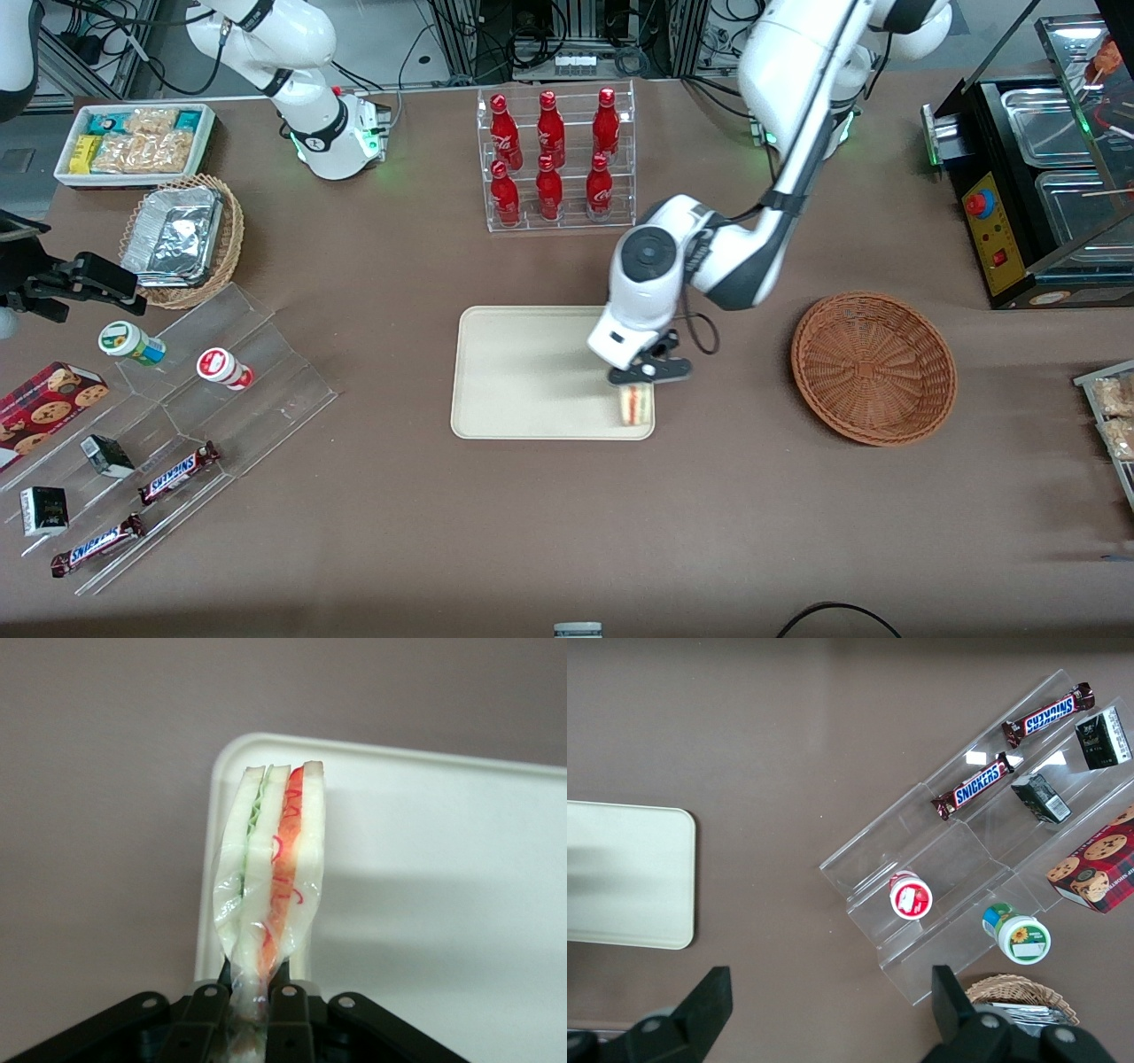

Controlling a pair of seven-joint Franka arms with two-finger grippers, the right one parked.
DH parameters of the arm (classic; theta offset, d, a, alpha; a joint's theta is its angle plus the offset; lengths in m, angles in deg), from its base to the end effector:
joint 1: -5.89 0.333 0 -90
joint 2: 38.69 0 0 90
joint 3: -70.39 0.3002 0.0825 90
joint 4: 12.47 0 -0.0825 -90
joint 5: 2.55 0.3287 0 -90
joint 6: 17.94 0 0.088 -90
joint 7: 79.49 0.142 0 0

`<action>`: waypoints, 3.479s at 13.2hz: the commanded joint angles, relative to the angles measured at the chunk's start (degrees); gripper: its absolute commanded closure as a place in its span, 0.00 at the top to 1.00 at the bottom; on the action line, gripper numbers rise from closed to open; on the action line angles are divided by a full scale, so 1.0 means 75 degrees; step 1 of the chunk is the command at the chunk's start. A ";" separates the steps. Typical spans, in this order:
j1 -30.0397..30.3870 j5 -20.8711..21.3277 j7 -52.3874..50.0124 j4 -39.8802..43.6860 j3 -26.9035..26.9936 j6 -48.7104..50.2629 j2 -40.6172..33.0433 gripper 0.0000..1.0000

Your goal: Place sandwich from basket to tray

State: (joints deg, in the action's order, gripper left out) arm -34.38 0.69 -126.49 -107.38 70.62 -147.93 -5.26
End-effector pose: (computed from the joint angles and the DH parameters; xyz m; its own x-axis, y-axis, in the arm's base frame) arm 0.4881 -0.4067 0.2596 0.9950 0.0845 0.0531 0.0852 -0.9963 -0.0113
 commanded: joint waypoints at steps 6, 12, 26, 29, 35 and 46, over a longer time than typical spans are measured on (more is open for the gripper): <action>-0.0526 0.0234 -0.0190 0.0326 0.0111 -0.0339 0.0510 0.00; -0.0573 0.0271 -0.0413 0.0326 0.0110 -0.0364 0.0593 0.89; -0.0326 0.0177 -0.0707 0.0748 0.1398 0.2586 -0.2464 1.00; -0.0326 0.0200 -0.0671 0.0724 0.1797 0.2998 -0.2875 1.00; -0.0152 0.0060 0.0897 0.0666 0.2431 0.4041 -0.3707 1.00; 0.2085 -0.0374 0.4132 0.0595 0.1963 0.5917 -0.4774 1.00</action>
State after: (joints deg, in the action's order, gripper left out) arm -22.49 -1.20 -98.83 -101.14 88.03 -104.76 -38.68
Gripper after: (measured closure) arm 0.000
